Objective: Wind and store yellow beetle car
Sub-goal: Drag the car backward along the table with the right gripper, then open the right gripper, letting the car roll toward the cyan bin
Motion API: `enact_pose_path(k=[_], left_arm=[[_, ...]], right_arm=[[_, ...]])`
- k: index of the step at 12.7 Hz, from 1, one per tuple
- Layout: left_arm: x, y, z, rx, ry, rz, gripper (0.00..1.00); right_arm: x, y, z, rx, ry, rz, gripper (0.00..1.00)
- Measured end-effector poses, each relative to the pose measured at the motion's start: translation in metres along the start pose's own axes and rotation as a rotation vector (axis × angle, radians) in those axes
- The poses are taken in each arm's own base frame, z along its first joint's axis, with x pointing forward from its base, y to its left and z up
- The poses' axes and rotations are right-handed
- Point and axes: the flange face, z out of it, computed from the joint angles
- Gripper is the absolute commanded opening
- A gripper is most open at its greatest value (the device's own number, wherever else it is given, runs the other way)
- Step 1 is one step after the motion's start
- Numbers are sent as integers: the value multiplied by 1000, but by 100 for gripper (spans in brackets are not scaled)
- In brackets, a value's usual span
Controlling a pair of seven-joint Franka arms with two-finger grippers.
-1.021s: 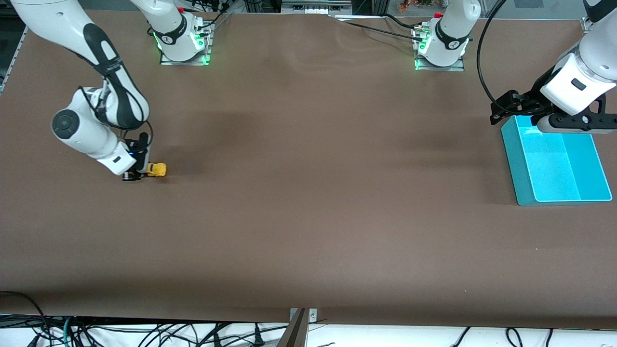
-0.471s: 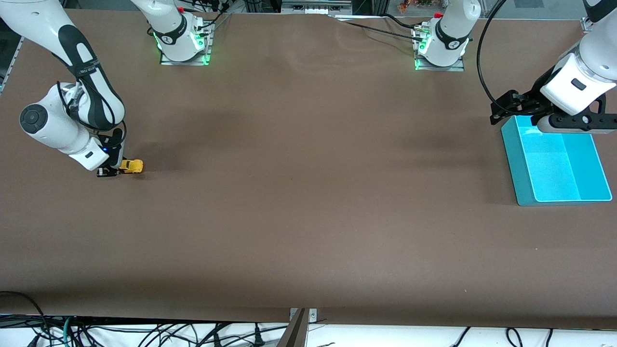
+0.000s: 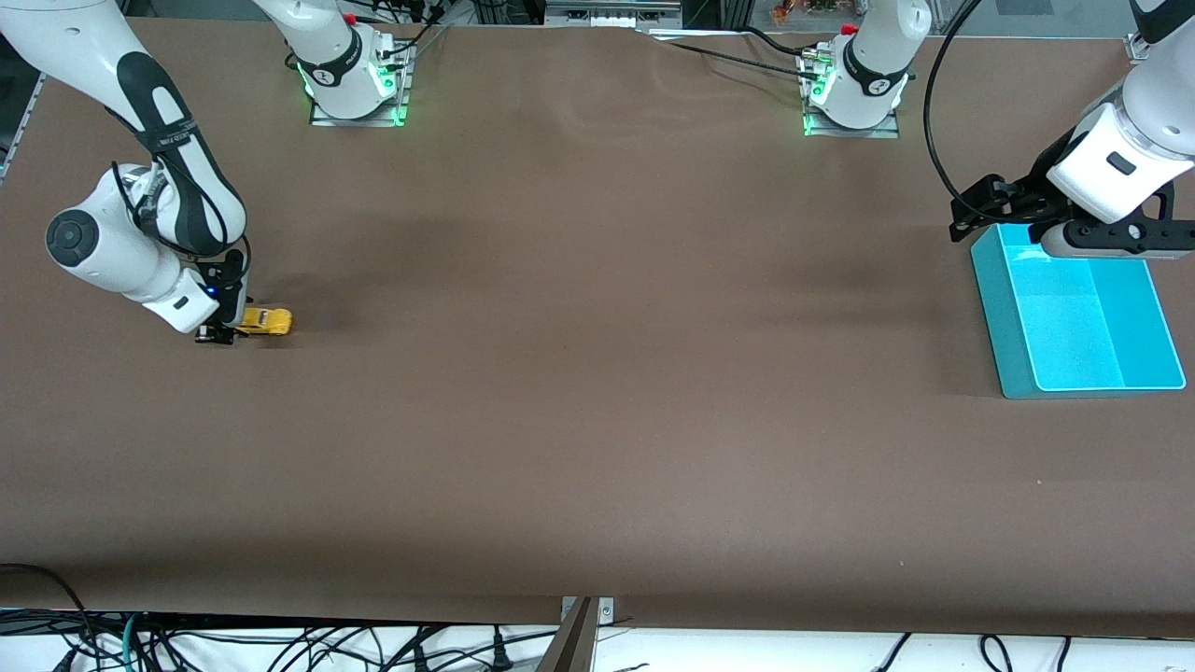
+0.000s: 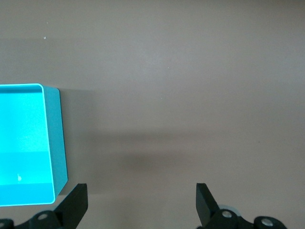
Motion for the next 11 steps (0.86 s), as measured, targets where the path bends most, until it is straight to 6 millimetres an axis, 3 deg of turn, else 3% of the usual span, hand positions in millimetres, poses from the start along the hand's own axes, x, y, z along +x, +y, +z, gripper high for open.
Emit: enact_pose_path(k=[3, 5, 8, 11], left_arm=[[0, 0, 0, 0, 0, 0, 100], [0, 0, 0, 0, 0, 0, 100], [0, 0, 0, 0, 0, -1, 100], [0, 0, 0, 0, 0, -1, 100]], right_arm=[[23, 28, -28, 8, 16, -12, 100], [36, 46, -58, -19, 15, -39, 100], [55, 57, -120, -110, 9, -16, 100], [76, 49, -185, -172, 21, 136, 100]])
